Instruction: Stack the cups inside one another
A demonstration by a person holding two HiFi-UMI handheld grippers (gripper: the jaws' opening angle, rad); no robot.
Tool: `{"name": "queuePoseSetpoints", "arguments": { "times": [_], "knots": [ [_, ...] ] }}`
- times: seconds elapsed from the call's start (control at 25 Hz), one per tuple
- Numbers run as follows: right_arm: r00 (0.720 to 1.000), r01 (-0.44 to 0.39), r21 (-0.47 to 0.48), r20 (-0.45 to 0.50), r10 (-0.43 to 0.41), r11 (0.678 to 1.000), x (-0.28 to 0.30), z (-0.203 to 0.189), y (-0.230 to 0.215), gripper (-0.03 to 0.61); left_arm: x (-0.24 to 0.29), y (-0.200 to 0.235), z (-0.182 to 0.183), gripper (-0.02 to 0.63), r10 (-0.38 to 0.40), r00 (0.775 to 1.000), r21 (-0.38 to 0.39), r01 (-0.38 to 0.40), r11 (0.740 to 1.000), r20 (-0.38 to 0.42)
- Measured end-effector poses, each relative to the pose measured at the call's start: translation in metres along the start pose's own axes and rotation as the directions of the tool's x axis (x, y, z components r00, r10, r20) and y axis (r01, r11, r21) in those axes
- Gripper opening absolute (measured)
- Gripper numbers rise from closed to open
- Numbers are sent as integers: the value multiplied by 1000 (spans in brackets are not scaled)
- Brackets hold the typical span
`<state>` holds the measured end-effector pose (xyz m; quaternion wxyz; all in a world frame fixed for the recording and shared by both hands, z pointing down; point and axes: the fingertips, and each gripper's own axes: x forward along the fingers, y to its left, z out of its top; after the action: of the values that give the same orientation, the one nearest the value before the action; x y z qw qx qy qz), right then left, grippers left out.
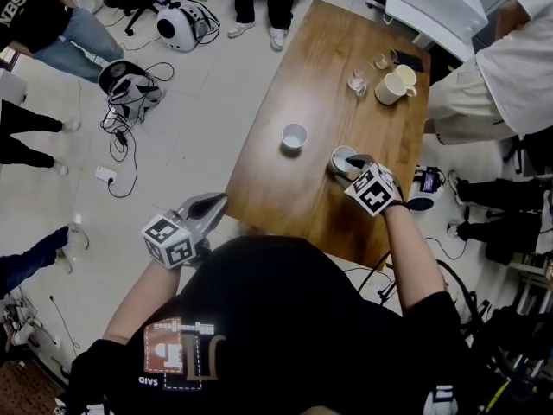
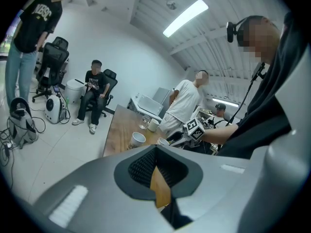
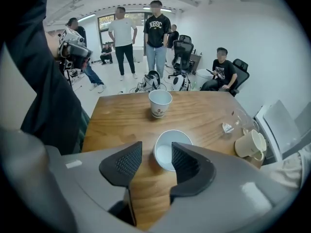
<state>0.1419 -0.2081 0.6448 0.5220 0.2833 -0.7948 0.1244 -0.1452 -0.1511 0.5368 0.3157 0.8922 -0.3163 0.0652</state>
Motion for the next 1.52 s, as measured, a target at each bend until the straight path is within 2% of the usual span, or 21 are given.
{"name": "queuePoseSetpoints", "arguments": {
  "times": [0.16,0.28,0.64,0.72,0.8,0.96,1.08,1.32,1.52],
  "knots": [
    [999,14,-72,-32,-17,997,2,-10,6,211,1,0,1,2,2,1000,1,-2,1000,1],
    [998,35,-107,-41,-39,994,6,-14,8,167,4,-3,1,2,-1,1000,2,1,1000,-2],
    [994,26,-122,-101,-38,992,33,-31,11,137,4,-6,-5,2,0,1000,2,0,1000,-13],
    [993,45,-134,-107,-59,990,35,-33,8,107,4,-7,-4,2,2,1000,2,-2,1000,-13],
    [990,80,-153,-100,-96,985,33,-33,4,47,3,-7,-2,2,4,1000,1,-4,1000,-9],
    [992,83,-176,-84,-99,981,25,-28,3,32,0,-5,-2,2,8,1000,-4,-8,1000,-1],
    [996,78,-161,-28,-83,984,5,-4,2,31,-1,-4,-3,2,6,1000,-9,-6,1000,8],
    [993,65,-183,110,-46,981,-23,91,0,32,-6,3,-2,2,12,999,-15,-12,1000,35],
    [997,14,-267,75,6,964,7,136,14,32,-24,15,0,2,49,997,-25,-48,999,64]
  ]
}}
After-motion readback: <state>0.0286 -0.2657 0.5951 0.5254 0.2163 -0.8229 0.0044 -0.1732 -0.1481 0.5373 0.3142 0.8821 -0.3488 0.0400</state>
